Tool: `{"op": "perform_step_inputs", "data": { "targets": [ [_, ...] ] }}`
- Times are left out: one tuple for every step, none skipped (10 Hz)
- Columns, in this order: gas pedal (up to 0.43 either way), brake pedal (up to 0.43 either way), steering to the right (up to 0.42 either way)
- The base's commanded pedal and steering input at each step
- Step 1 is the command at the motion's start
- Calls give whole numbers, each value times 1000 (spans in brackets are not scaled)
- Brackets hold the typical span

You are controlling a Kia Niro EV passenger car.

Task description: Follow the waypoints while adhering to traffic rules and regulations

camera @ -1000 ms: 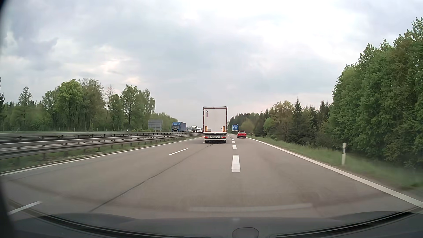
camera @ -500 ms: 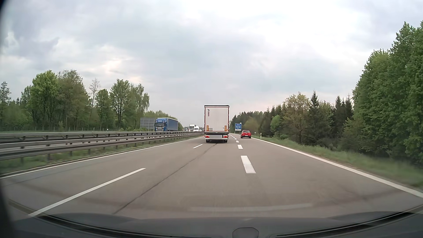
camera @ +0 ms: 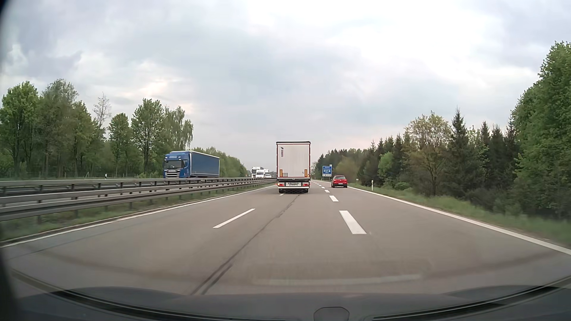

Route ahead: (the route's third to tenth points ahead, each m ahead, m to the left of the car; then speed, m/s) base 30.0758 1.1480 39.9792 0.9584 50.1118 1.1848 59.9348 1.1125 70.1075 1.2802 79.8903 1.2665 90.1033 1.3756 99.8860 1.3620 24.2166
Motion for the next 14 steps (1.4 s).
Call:
{"op": "perform_step_inputs", "data": {
  "targets": [
    [130,0,-8],
    [157,0,-8],
    [169,0,-8],
    [189,0,-8],
    [209,0,-8],
    [209,0,-7],
    [209,0,-7],
    [209,0,-6],
    [209,0,-6],
    [209,0,-6],
    [209,0,-6],
    [197,0,-5],
    [197,0,-5],
    [177,0,-5]
  ]
}}
